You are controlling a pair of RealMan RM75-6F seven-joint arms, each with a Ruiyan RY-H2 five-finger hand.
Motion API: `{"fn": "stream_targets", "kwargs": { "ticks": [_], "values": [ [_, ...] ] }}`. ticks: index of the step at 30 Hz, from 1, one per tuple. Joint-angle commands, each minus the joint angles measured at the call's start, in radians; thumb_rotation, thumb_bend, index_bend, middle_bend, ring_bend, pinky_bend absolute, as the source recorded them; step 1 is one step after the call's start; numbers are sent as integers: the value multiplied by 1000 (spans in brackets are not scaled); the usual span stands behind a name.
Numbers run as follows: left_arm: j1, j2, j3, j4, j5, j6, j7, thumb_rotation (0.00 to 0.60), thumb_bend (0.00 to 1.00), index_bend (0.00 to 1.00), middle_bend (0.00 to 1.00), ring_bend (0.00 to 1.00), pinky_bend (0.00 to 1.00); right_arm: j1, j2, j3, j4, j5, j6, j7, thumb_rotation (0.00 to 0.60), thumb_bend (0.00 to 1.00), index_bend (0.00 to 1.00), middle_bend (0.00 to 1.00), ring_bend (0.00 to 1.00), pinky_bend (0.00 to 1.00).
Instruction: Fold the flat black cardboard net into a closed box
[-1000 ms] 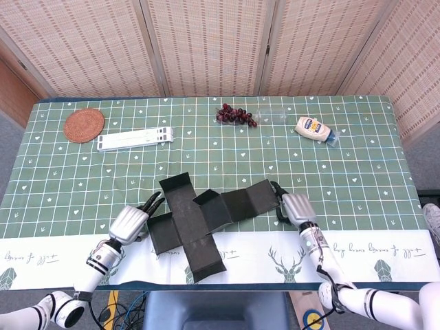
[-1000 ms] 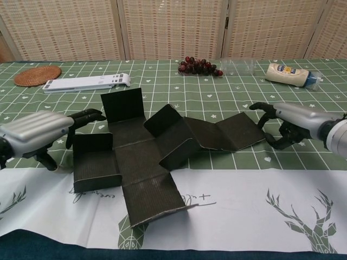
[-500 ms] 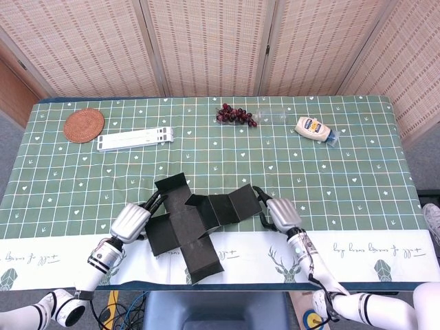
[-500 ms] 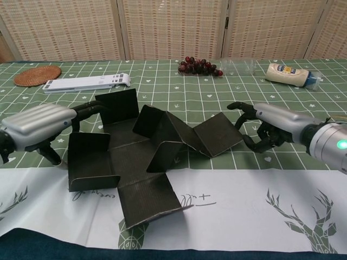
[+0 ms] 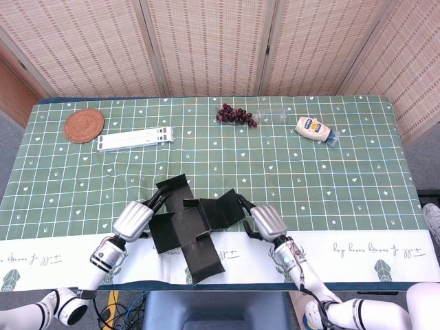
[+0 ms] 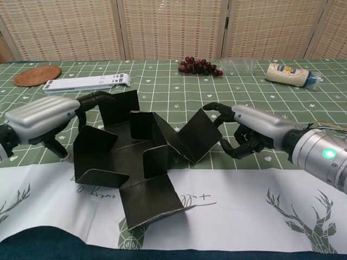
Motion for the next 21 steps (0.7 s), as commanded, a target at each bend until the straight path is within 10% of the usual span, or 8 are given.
{"fn": "stream_targets", "kwargs": {
  "ticks": [1, 21],
  "values": [
    [-2, 1, -2, -2, 2, 5, -4, 600, 103, 0, 0, 472, 775, 4, -11, 0, -8, -9, 5, -7, 600, 627, 0, 271, 849, 962],
    [-28, 0, -13, -19, 6, 11, -20, 600, 103, 0, 0, 470, 775, 32, -59, -5, -34, -5, -11, -62, 600, 624, 0, 277, 849, 962]
  ]
}}
